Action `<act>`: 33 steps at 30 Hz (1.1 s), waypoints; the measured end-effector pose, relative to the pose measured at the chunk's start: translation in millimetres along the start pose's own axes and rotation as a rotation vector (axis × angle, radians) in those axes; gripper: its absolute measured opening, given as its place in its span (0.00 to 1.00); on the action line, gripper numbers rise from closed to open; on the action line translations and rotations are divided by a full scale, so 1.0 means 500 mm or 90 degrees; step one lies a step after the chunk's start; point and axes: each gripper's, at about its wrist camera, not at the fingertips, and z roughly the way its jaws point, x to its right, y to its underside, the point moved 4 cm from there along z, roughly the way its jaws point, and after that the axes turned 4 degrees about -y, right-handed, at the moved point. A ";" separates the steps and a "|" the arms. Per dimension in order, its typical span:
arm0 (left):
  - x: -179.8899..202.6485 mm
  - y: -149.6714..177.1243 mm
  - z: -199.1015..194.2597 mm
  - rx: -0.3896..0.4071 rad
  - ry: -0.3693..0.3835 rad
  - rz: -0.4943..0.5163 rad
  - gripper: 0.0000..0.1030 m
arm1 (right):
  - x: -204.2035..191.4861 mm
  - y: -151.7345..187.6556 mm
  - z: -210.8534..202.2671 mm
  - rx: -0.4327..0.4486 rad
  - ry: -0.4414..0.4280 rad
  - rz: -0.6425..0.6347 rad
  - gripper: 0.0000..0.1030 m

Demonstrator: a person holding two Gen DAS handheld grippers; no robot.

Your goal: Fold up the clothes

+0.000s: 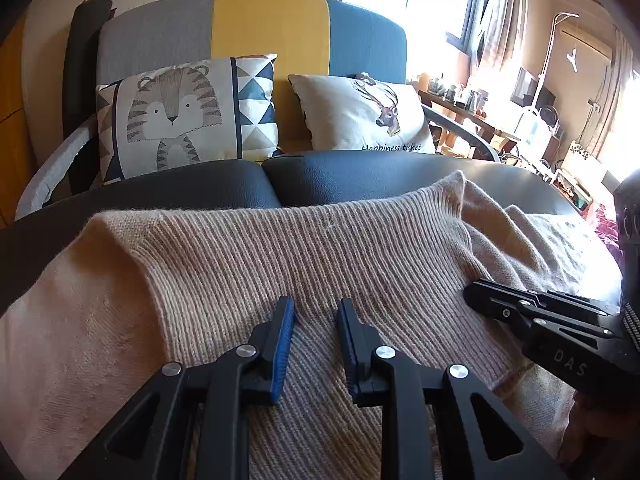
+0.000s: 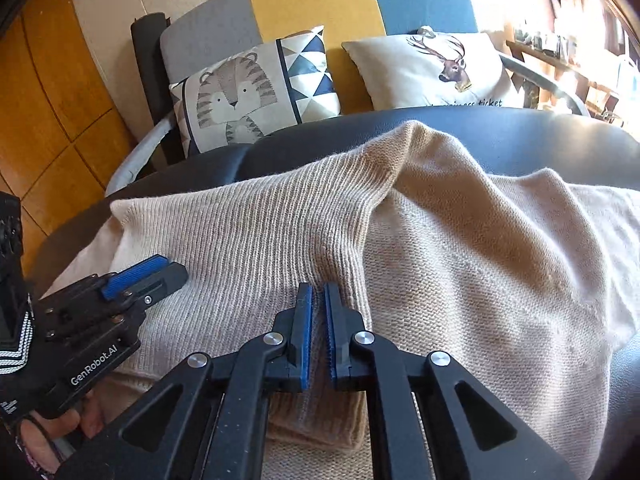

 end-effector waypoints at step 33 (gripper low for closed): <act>-0.078 0.064 -0.077 0.012 -0.018 -0.041 0.25 | 0.043 0.054 -0.076 0.013 -0.054 0.090 0.06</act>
